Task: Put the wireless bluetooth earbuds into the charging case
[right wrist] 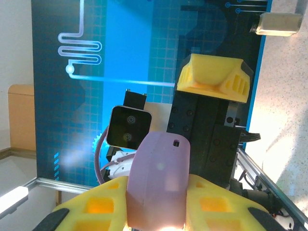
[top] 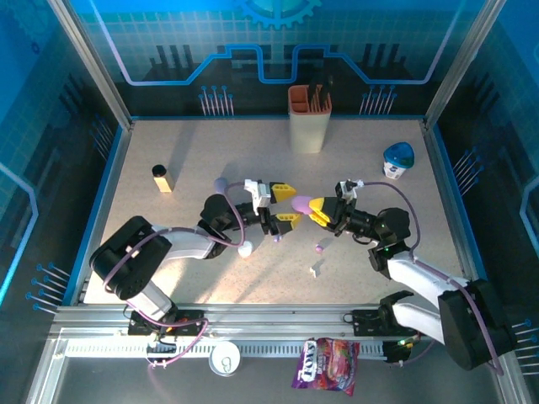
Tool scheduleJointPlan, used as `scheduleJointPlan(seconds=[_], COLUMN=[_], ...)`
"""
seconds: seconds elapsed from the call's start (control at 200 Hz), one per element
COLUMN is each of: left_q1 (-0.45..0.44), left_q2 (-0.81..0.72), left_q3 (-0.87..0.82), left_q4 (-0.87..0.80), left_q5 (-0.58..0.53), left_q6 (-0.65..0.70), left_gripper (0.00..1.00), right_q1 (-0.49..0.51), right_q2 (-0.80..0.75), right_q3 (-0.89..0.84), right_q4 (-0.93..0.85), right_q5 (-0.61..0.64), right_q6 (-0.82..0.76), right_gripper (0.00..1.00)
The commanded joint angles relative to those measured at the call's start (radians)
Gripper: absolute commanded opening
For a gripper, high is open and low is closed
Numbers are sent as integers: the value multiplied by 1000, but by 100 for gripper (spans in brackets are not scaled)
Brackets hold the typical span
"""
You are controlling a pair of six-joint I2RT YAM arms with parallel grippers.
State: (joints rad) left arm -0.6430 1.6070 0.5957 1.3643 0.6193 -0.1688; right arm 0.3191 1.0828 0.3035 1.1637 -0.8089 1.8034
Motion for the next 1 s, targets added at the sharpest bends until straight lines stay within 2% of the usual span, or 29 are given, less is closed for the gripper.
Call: scheduleJointPlan(seconds=[0.0, 0.215, 0.245, 0.645, 0.725, 0.9, 0.995], left_q1=[-13, -30, -29, -47, -46, -47, -47], left_q2=[29, 52, 56, 79, 79, 82, 79], left_q3=[46, 81, 89, 115, 116, 118, 108], left_q4=[38, 38, 38, 38, 38, 38, 38], left_q5=[49, 40, 40, 53, 54, 61, 57], left_q6=[-26, -25, -24, -41, -41, -46, -40], left_gripper=[72, 70, 66, 50, 43, 34, 32], right_q1=[-6, -8, -9, -17, -17, -19, -21], right_q2=[-32, -31, -29, 2, 6, 18, 17], right_q3=[12, 11, 7, -24, -26, -24, -19], right_q4=[-5, 15, 19, 80, 82, 85, 81], right_q5=[-2, 1, 2, 6, 5, 4, 4], right_q6=[0, 8, 8, 37, 39, 40, 38], right_gripper=[0, 0, 0, 0, 0, 0, 0])
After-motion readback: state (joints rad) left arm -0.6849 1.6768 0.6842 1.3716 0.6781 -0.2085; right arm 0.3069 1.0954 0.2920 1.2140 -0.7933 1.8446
